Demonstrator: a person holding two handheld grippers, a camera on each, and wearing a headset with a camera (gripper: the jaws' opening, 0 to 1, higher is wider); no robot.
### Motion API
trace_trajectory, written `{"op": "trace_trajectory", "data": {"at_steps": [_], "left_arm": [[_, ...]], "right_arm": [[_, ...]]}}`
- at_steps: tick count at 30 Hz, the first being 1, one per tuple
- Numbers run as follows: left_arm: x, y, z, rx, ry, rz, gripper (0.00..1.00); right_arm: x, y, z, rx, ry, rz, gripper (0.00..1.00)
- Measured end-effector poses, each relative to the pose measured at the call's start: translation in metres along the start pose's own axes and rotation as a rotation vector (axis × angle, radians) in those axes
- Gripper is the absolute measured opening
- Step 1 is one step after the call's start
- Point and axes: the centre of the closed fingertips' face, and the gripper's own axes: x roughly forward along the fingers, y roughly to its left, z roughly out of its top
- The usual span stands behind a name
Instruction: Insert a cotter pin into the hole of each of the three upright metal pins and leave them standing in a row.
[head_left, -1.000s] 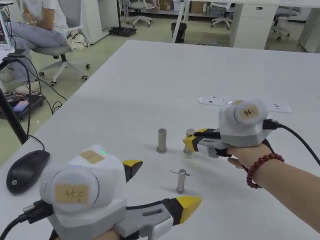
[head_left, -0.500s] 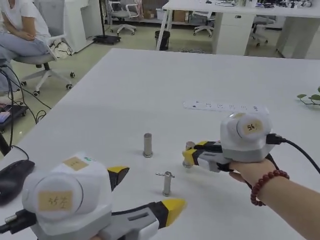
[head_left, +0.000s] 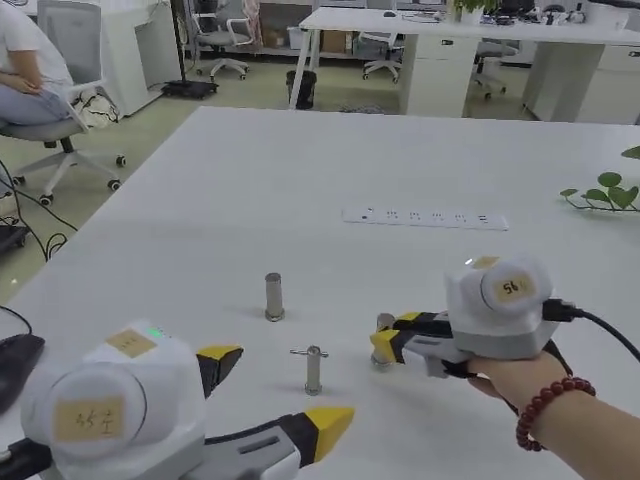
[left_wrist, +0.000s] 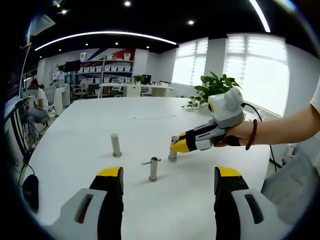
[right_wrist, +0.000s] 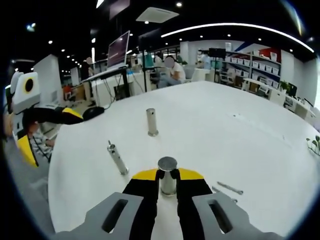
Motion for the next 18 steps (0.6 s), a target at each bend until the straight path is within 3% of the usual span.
{"op": "trace_trajectory", "data": {"at_steps": [18], "left_arm": [[-0.001,-0.005,-0.001,0.007,0.001,-0.011,0.71]], "right_arm": [[-0.012,0.020,-0.012,-0.036,0.004,-0.024,0.13]]}}
